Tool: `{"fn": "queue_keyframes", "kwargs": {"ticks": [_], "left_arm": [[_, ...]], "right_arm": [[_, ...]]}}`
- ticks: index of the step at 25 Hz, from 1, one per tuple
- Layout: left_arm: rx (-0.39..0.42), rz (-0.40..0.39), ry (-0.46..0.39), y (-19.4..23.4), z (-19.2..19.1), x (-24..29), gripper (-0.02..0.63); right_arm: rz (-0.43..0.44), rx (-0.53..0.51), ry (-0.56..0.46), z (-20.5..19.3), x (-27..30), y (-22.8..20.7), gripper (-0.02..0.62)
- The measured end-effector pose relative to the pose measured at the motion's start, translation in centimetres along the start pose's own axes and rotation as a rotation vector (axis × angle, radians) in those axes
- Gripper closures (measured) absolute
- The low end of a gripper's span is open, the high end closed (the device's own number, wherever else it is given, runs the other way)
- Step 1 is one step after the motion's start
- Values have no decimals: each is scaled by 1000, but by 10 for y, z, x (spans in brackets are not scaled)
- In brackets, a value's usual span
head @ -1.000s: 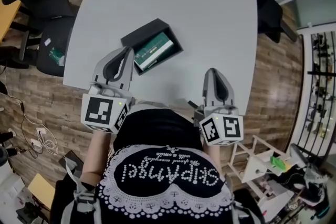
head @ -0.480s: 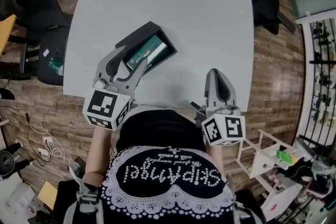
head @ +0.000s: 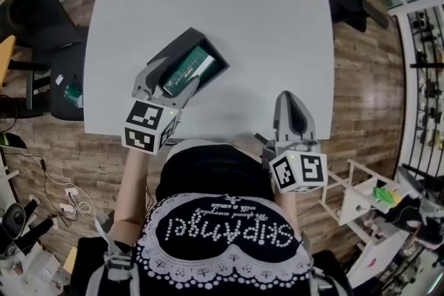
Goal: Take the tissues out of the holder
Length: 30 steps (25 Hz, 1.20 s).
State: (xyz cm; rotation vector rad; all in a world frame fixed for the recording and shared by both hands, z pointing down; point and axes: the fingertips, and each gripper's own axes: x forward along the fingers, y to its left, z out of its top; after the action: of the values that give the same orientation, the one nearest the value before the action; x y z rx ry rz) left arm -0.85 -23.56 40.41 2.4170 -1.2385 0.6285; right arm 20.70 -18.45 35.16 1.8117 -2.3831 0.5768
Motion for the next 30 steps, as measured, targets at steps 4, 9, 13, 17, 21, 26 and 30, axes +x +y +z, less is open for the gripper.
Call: {"fn": "queue_keyframes", "kwargs": {"ticks": [4,9,13,17,21,26,30], "left_arm": [[5,-24,61,-1,-18,17,279],[6,-69,135,-3,-43,40,276],[-4,-57,203,6,-67,59,276],[-17,-53,259,9,-84,70,272],[-21,-51,297,11,-93,76,270],[-35,-54,325,10,-104,82,267],[-20,-53,353,7,-110,84,261]], "right_arm": [[-1,4,5,-2,1,1,560],[2,5,15,-3,4,2,559],[-6,6,19,-2,5,1,559],[-7,6,21,-2,6,1,558],[-6,6,26,-2,9,3,560],[-5,5,29,-4,11,4,560],[-7,5,29,-5,10,3,559]]}}
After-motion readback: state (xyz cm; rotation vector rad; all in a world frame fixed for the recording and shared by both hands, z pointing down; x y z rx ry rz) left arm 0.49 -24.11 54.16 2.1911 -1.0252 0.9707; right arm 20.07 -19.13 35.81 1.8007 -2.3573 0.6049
